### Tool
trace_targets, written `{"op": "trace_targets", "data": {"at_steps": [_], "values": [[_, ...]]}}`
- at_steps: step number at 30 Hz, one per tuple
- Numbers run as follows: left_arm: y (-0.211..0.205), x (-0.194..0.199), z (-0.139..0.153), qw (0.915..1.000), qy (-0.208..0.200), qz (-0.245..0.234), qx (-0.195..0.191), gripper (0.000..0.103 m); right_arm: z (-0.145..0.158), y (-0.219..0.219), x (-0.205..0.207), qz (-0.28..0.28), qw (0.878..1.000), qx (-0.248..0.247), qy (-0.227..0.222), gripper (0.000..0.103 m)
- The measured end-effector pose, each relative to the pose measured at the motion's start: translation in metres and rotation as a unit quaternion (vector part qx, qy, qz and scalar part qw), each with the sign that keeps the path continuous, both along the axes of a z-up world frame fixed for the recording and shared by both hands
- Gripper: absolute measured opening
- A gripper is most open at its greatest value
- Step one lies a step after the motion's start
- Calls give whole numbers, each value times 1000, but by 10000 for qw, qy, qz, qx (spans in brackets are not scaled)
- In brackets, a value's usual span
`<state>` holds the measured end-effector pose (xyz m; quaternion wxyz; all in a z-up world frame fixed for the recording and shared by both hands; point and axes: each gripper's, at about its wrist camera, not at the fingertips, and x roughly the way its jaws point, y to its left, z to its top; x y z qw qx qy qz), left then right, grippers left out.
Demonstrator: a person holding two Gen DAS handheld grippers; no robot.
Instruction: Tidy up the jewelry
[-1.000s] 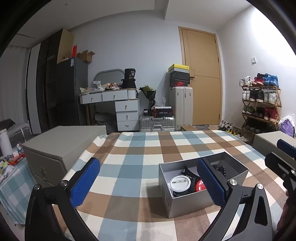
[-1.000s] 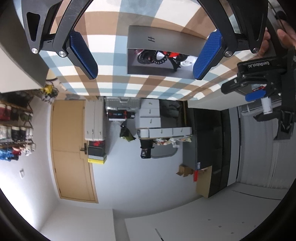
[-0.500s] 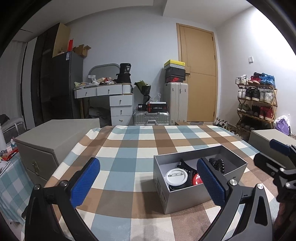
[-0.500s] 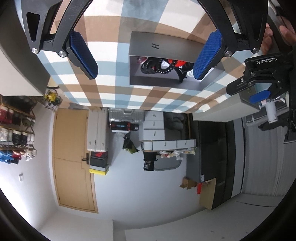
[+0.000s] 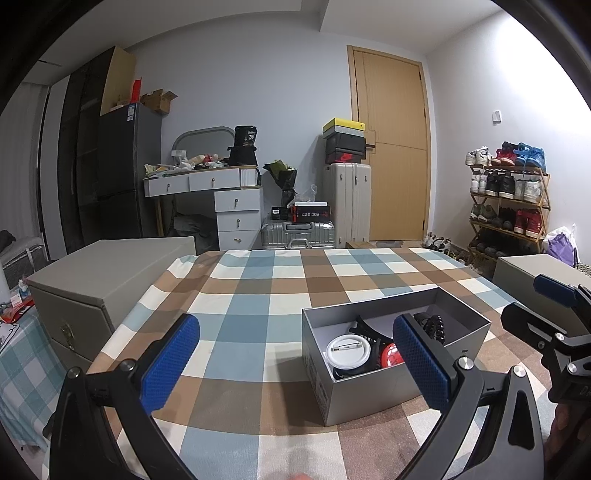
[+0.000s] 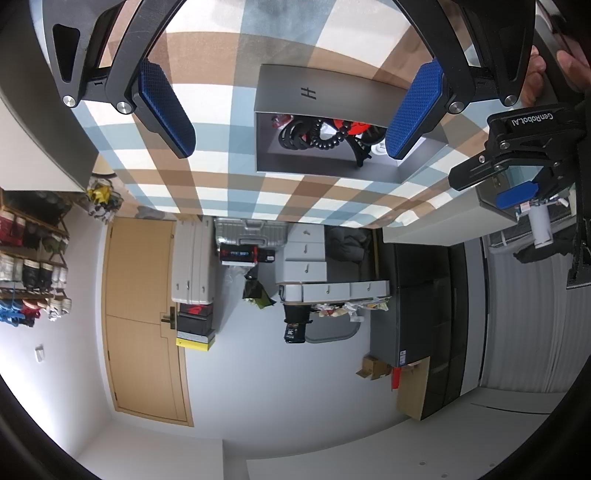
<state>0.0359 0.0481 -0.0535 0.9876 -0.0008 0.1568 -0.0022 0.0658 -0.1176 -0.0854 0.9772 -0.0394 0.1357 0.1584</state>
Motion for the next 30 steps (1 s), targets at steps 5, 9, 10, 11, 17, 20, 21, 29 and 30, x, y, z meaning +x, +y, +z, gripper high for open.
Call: {"op": "trace_targets", "data": {"at_steps": [5, 9, 10, 11, 17, 20, 21, 29, 30], "values": [[1, 0, 1, 10000, -10, 2, -20, 102, 0, 0, 0, -3, 10000, 2, -2, 103], [1, 1, 0, 10000, -13, 4, -23, 102, 0, 0, 0, 3, 10000, 1, 2, 103], [1, 1, 0, 10000, -13, 5, -23, 102, 0, 0, 0, 3, 10000, 0, 0, 103], [1, 0, 1, 10000, -13, 6, -24, 102, 0, 0, 0, 1, 10000, 1, -2, 103], [1, 0, 1, 10000, -12, 4, -25, 102, 0, 0, 0, 0, 10000, 0, -2, 103], [1, 0, 1, 10000, -18, 6, -29, 102, 0, -1, -1, -3, 10000, 1, -6, 103], [1, 0, 0, 10000, -17, 3, -27, 102, 0, 0, 0, -2, 10000, -1, -5, 103], [0, 1, 1, 10000, -11, -68, -22, 102, 1, -2, 0, -4, 10000, -1, -4, 103], [0, 1, 0, 10000, -10, -67, -23, 102, 1, -1, 1, -5, 10000, 0, -4, 103]]}}
